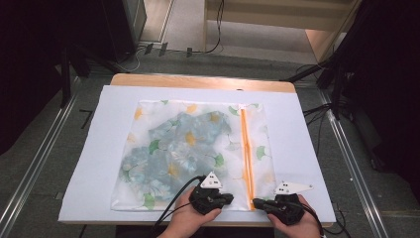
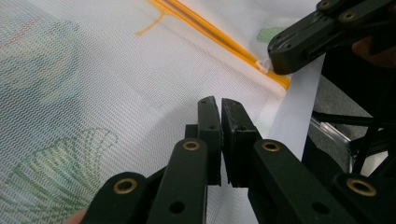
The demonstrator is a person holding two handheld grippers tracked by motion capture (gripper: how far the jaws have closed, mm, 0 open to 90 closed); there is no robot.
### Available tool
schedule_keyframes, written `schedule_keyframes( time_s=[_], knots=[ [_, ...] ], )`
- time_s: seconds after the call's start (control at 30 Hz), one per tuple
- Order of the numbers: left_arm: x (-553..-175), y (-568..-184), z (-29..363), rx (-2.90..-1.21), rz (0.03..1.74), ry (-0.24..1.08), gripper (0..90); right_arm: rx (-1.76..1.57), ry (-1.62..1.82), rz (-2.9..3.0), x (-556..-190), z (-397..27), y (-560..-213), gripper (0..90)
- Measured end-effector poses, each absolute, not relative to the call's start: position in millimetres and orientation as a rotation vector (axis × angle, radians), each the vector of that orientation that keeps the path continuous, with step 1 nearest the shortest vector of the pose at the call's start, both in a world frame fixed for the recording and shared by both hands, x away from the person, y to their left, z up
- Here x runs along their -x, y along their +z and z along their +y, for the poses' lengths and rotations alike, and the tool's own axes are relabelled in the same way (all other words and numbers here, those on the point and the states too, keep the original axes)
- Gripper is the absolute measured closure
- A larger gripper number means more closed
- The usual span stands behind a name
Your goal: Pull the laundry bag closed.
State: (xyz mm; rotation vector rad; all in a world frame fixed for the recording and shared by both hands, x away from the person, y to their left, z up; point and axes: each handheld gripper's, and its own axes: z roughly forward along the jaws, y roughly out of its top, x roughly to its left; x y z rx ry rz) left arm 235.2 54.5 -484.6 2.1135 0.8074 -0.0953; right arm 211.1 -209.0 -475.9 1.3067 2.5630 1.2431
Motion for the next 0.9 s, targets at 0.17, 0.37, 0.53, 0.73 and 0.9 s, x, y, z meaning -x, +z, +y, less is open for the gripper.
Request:
schedule_keyframes(
  time_s=[0.17,0.37,0.53,0.73,0.9],
  knots=[
    [-233.3,-484.1,52.8,-2.117,0.805,-0.077,87.5,-1.294,1.286,2.518,-210.6,-209.8,-470.0,90.0],
    [-224.5,-482.0,33.4,-2.156,0.754,-0.073,87.9,-1.294,1.203,2.551,-212.7,-205.3,-475.2,90.0],
    [-218.5,-482.3,11.8,-2.172,0.750,-0.020,90.0,-1.280,1.204,2.564,-213.3,-204.5,-478.8,87.8],
    [-216.9,-483.7,6.7,-2.176,0.747,-0.013,90.0,-1.258,1.184,2.574,-212.8,-203.1,-477.6,90.0],
    [-217.5,-485.3,8.2,-2.159,0.759,-0.036,90.0,-1.234,1.158,2.541,-214.6,-202.7,-474.0,90.0]
  ],
)
